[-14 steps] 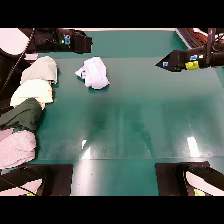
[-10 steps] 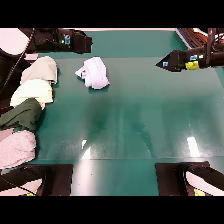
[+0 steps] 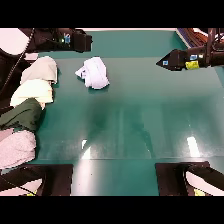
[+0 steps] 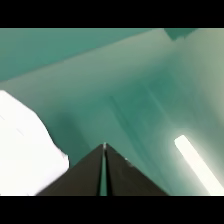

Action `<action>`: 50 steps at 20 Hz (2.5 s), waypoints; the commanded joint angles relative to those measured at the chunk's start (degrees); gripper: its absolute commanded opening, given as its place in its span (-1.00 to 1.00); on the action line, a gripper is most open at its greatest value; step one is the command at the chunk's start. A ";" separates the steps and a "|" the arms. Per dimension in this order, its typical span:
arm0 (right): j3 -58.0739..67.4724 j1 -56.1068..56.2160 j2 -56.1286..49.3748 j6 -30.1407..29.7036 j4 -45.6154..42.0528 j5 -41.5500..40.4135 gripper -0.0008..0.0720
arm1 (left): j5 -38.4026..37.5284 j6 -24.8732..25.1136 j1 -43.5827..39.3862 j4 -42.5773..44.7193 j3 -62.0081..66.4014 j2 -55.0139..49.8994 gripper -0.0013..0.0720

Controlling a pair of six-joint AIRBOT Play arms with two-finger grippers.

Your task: Fold the shirts.

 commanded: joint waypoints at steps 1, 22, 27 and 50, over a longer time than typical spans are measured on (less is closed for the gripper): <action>0.02 0.07 -0.04 -0.70 0.09 -1.62 -0.93 | 4.22 -2.25 0.52 3.19 0.00 -2.40 0.61; 0.02 0.17 -0.04 -0.66 0.52 1.51 -0.93 | 4.57 -7.48 5.31 2.03 0.02 -31.26 -0.83; 0.09 -0.04 2.21 -0.68 0.52 0.00 -0.93 | 5.25 -7.45 5.31 4.24 3.52 -24.87 -0.90; 23.74 -7.02 1.79 -0.66 0.07 6.16 -0.93 | -5.18 0.70 -13.11 -3.41 8.50 -11.23 0.83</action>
